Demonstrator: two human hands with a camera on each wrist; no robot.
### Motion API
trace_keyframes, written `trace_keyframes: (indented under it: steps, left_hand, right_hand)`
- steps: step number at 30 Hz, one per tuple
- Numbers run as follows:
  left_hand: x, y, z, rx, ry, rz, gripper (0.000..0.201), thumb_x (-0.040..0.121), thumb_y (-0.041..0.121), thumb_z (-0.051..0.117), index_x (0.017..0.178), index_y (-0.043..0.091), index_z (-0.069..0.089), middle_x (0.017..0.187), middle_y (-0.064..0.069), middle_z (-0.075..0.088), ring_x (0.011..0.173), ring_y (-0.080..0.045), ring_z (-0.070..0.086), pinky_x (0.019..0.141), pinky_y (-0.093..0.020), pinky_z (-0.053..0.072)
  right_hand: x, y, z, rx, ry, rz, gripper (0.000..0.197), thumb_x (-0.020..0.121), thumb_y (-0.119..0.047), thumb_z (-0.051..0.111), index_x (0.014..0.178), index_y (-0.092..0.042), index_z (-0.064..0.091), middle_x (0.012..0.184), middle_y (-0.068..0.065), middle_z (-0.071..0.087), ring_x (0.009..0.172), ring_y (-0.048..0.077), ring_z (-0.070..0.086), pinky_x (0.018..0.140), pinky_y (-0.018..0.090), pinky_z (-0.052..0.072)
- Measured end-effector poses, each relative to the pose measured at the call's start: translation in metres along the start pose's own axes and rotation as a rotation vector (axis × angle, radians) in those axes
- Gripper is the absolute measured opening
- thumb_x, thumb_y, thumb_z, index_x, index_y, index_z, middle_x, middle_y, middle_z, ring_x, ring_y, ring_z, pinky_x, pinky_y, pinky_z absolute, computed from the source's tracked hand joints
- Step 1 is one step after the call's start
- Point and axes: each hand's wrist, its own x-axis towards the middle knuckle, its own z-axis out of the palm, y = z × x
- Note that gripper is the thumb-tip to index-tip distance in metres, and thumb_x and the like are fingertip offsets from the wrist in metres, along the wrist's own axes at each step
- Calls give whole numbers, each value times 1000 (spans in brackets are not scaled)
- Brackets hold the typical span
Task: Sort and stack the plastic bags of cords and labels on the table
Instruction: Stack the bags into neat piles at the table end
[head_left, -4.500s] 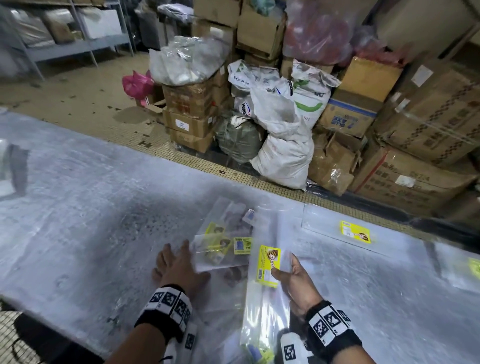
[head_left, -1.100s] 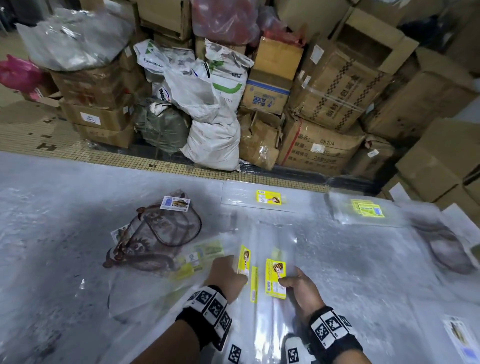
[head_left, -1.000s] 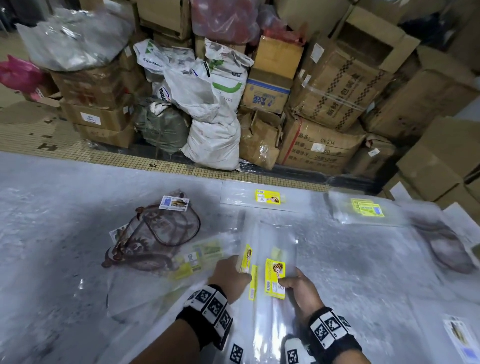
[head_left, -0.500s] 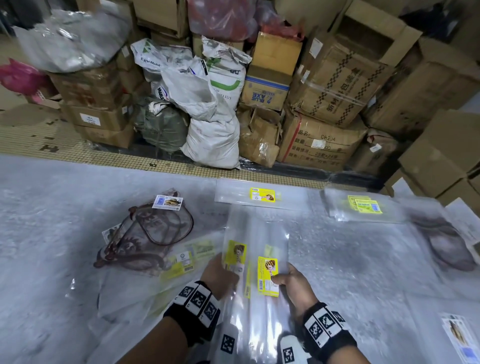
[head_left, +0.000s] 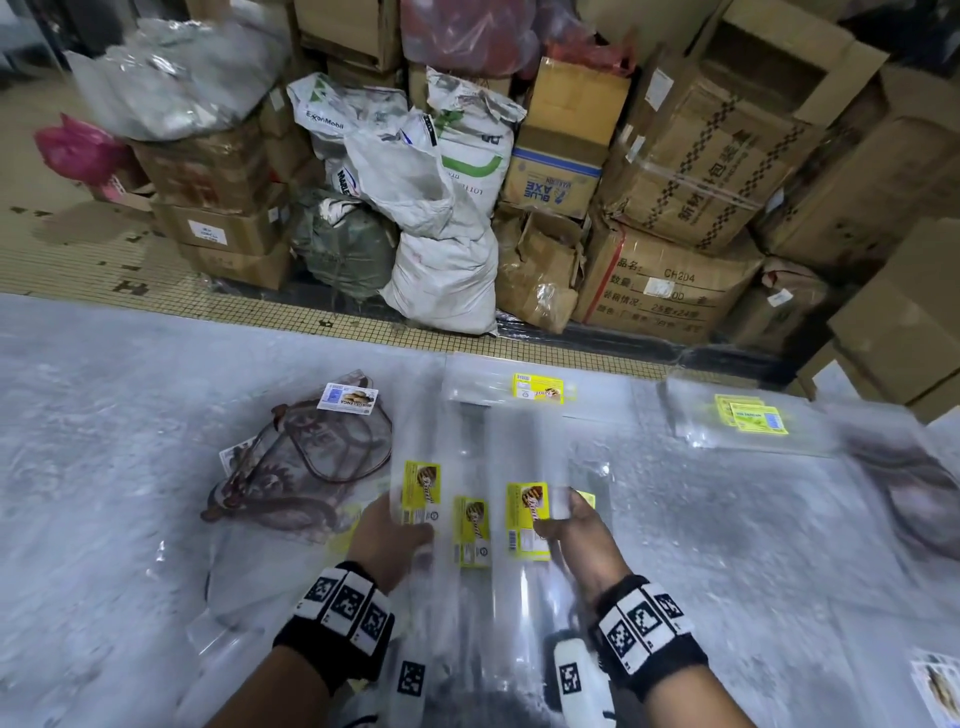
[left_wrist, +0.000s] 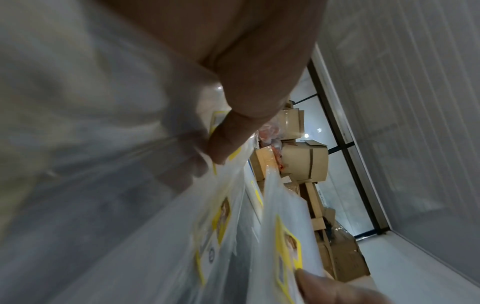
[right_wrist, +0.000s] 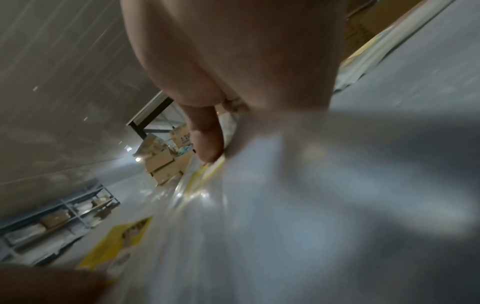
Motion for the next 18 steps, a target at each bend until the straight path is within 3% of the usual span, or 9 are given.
trace_keyframes:
  steps: [3, 8, 11, 14, 16, 18]
  left_hand:
    - [-3, 8, -10, -226, 12, -20, 21, 80, -18, 59, 88, 1, 63, 76, -16, 65, 62, -26, 61, 54, -33, 54]
    - [-13, 21, -27, -458, -30, 20, 25, 81, -16, 61, 101, -1, 61, 70, -14, 66, 53, -20, 65, 49, -31, 56]
    - [-19, 29, -26, -493, -67, 46, 25, 79, -13, 66, 99, 0, 61, 69, -12, 68, 56, -22, 67, 50, -33, 56]
    - [-23, 35, -16, -514, -100, 85, 29, 71, -9, 73, 96, 0, 61, 68, -12, 68, 57, -23, 67, 51, -32, 56]
    - [-22, 37, -5, -478, -156, 59, 37, 60, -6, 76, 94, -2, 63, 70, -15, 69, 55, -23, 65, 52, -32, 56]
    - [-18, 29, 10, -285, -211, 29, 40, 54, -3, 75, 93, -1, 63, 74, -16, 69, 54, -20, 63, 51, -30, 54]
  right_hand:
    - [5, 7, 10, -123, -13, -3, 39, 85, 12, 56, 115, -11, 63, 75, 1, 64, 62, 15, 54, 62, 26, 42]
    - [-2, 5, 8, -36, 14, -3, 40, 83, 16, 50, 105, -14, 66, 75, 3, 67, 70, 22, 60, 66, 29, 48]
    - [-1, 1, 1, 75, 52, 0, 40, 83, 21, 46, 100, -10, 65, 75, 4, 68, 66, 20, 61, 56, 25, 49]
    - [4, 0, -8, 153, 91, 5, 41, 81, 23, 45, 102, -6, 64, 71, 4, 71, 60, 20, 65, 56, 27, 52]
    - [6, 1, -15, 187, 116, 16, 43, 81, 25, 44, 102, -6, 64, 72, 4, 72, 61, 21, 67, 62, 34, 56]
    - [6, 2, -19, 215, 122, 19, 44, 81, 25, 43, 101, -8, 64, 77, 8, 73, 67, 27, 67, 73, 45, 55]
